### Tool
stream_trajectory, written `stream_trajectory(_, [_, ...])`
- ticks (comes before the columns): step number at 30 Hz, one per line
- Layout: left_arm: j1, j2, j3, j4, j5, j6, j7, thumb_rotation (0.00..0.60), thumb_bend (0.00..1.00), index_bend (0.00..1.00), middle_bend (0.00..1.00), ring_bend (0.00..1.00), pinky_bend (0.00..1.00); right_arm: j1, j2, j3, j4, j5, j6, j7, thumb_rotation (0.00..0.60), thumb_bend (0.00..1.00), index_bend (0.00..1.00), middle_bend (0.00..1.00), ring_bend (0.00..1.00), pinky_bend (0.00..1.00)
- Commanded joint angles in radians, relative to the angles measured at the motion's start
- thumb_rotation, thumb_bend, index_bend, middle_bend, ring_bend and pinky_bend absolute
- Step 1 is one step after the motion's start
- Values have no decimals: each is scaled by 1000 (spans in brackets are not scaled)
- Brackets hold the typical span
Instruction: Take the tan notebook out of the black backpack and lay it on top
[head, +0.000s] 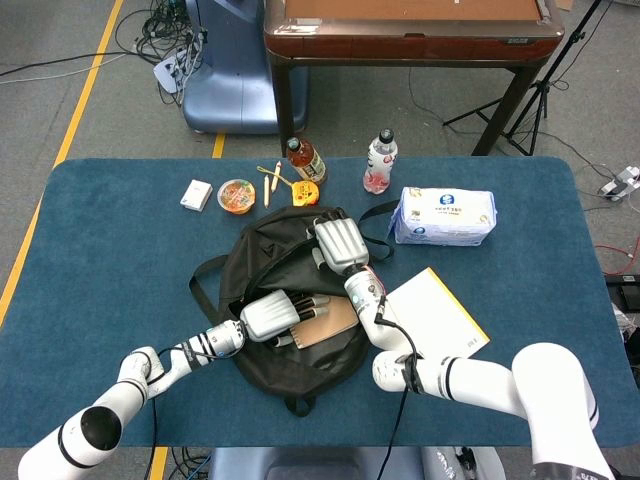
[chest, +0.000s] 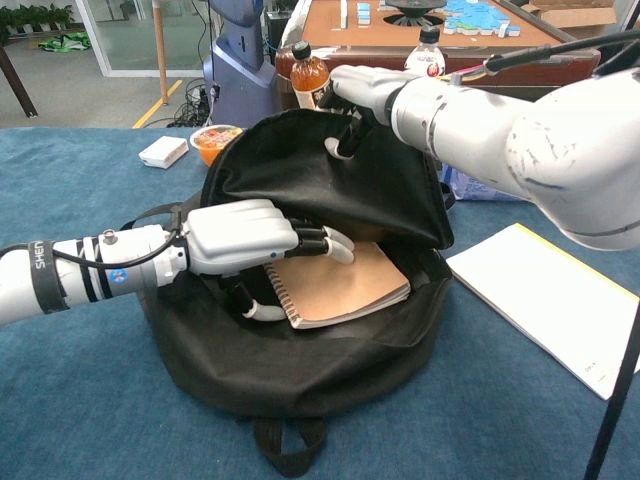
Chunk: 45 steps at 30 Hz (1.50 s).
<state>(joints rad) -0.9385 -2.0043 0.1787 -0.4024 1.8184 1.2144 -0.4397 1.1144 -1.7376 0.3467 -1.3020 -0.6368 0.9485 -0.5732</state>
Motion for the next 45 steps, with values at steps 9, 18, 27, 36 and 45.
stream_trajectory(9, [6,-20,-18,0,-25,4,-16,600,259,179,113,159,256,-3,0,2,3,6,2,-2,600,621,769,373,170,150])
stream_trajectory(18, [2,-22,-34,-7,-44,-1,-37,600,395,296,113,160,256,-4,-3,2,9,10,0,-2,600,621,769,373,171,150])
stream_trajectory(27, [10,-34,-61,-22,-76,-6,-78,600,429,469,121,161,256,-2,-6,5,19,12,-4,-1,600,621,769,373,172,150])
stream_trajectory(36, [28,-25,-72,-58,-84,43,-121,600,436,600,319,230,256,-9,5,15,10,10,-11,20,600,621,769,374,175,150])
stream_trajectory(45, [59,18,-73,-129,-74,138,-152,600,447,617,580,436,268,-12,10,13,3,16,-17,27,600,621,769,373,175,150])
